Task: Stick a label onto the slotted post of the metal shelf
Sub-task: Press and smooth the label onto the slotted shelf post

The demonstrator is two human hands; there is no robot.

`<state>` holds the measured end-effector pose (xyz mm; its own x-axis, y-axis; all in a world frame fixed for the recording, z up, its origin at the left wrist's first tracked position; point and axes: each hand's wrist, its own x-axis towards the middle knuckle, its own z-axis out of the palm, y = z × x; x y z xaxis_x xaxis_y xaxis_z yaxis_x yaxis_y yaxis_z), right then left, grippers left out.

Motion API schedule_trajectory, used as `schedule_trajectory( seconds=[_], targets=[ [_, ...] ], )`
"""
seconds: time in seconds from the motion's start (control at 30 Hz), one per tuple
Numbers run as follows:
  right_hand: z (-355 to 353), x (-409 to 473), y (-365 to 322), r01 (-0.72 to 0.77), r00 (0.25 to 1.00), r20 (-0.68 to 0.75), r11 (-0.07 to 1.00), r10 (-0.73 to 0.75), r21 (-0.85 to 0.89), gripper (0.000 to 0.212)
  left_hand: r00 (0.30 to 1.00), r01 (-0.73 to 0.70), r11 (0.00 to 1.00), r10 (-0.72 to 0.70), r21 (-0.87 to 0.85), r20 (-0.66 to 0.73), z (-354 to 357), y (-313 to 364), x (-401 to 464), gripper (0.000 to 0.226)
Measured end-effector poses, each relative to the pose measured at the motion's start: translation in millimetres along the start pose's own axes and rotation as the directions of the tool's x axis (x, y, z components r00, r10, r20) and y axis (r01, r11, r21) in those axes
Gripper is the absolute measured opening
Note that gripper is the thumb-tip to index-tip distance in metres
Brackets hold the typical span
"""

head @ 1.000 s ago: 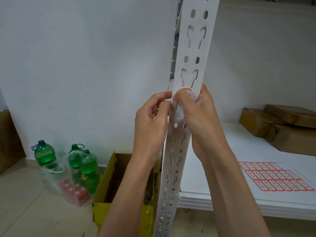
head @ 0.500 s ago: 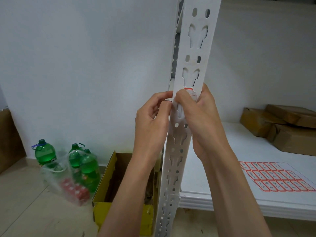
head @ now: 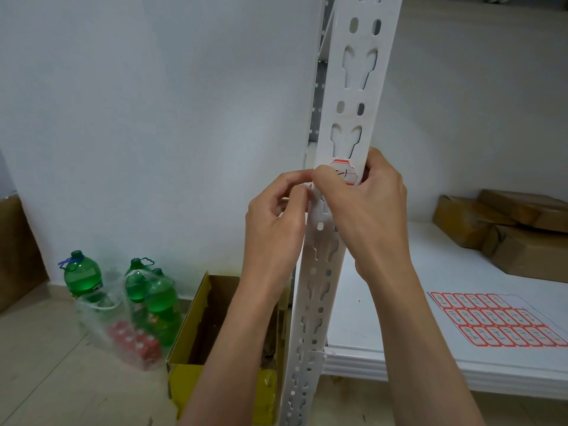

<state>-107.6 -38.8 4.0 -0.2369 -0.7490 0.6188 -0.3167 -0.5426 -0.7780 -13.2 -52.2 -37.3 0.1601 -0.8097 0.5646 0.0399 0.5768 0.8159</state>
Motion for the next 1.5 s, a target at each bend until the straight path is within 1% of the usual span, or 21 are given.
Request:
schedule_trajectory(
  seconds=[0.17, 0.3, 0.4, 0.47, 0.53, 0.7, 0.9, 1.1, 1.3, 1.5],
  targets=[
    [-0.3, -3.0, 2.0, 0.072, 0.997, -0.013, 0.997, -0.072, -0.008, 0.023, 1.000, 0.008, 1.000, -0.008, -0.010, 0.011, 0.0, 0.9, -1.0, 0.032],
    [5.8, -6.7, 8.5, 0.164, 0.982, -0.089, 0.986, -0.165, -0.024, 0.026, 1.000, 0.023, 0.999, -0.023, -0.029, 0.021, 1.9, 2.5, -2.0, 0.032],
    [13.7, -10.1, 15.8, 0.255, 0.947, -0.180, 0.964, -0.264, -0.074, 0.033, 0.999, 0.037, 0.999, -0.037, -0.032, 0.024, 1.6, 1.3, -0.7, 0.029],
    [16.8, -10.9, 19.5, 0.286, 0.933, -0.203, 0.955, -0.297, -0.083, 0.043, 0.999, 0.037, 0.999, -0.037, -0.014, 0.029, 0.7, -0.2, 0.1, 0.029],
    [17.0, -9.9, 22.3, 0.303, 0.929, -0.200, 0.950, -0.312, -0.079, 0.048, 0.999, 0.026, 1.000, -0.027, 0.010, 0.037, -0.8, -1.2, 1.0, 0.029],
    [13.7, -6.3, 28.0, 0.313, 0.933, -0.164, 0.947, -0.321, -0.071, 0.053, 0.999, 0.012, 0.999, -0.014, 0.051, 0.049, -3.1, -3.8, 3.4, 0.029],
    [10.7, -4.8, 31.1, 0.340, 0.927, -0.145, 0.938, -0.347, -0.072, 0.053, 0.998, -0.003, 0.998, -0.001, 0.064, 0.067, -3.8, -3.1, 4.0, 0.029],
    [8.3, -6.7, 33.5, 0.336, 0.930, -0.155, 0.942, -0.335, -0.020, 0.053, 0.998, 0.009, 0.997, -0.014, 0.078, 0.058, -2.9, -3.3, 3.4, 0.029],
    [14.1, -10.0, 25.1, 0.300, 0.937, -0.188, 0.954, -0.296, -0.007, 0.054, 0.998, -0.014, 0.998, 0.010, 0.063, 0.064, -3.8, -2.3, 2.7, 0.032],
    [17.3, -12.0, 14.7, 0.203, 0.966, -0.171, 0.978, -0.194, 0.040, 0.045, 0.998, -0.042, 0.996, 0.037, 0.084, 0.055, -4.0, -1.6, 1.3, 0.033]
  ],
)
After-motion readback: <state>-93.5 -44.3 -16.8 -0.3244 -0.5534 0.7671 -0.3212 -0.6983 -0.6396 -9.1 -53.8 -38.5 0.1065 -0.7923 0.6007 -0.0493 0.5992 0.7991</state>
